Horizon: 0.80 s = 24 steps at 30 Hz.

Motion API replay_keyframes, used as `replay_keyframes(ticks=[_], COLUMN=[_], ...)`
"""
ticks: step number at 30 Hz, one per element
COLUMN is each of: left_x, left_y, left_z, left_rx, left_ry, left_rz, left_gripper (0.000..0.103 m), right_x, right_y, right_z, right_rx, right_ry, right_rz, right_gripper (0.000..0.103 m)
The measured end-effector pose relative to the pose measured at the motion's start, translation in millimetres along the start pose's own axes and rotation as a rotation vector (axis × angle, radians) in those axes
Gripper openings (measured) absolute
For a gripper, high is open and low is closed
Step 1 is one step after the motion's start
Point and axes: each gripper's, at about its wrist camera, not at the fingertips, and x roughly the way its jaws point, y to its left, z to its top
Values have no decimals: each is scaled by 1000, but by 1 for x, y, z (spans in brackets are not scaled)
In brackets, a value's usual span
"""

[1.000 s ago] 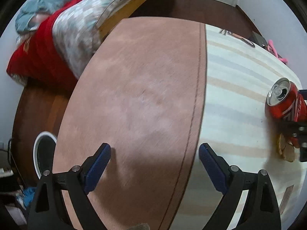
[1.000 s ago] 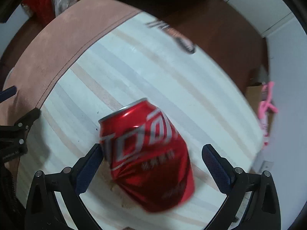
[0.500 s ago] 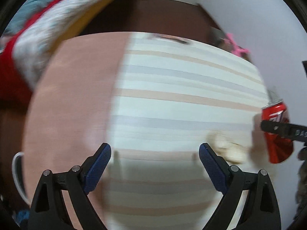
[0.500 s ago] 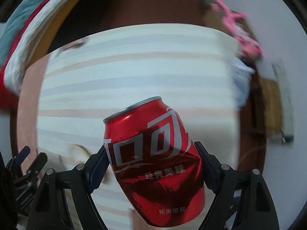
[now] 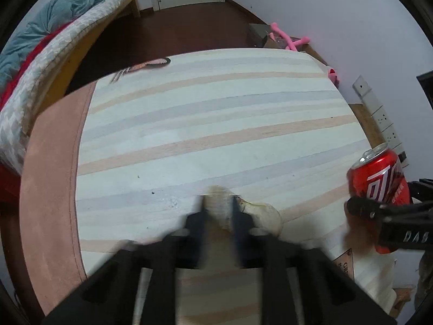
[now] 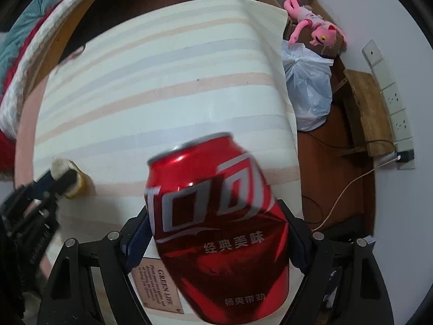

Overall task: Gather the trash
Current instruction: 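Grasp the red cola can with the right tool while the left tool grasps the bread crust, then carry the cola can and bread crust with both tools over the bin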

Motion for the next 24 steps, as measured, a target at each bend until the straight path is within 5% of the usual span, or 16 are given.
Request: replay_keyframes(ticks=[11, 24], left_x=[-47, -195], left_y=[9, 83], left_z=[-14, -69], left_rx=[-7, -117], left_ry=[-123, -322], left_rz=[70, 142], left_gripper=[4, 4], right_x=[-21, -132], right_y=[16, 95], right_z=[-23, -85], right_rx=[-29, -83], right_ry=[-82, -258], right_rz=[3, 127], right_gripper=[82, 82])
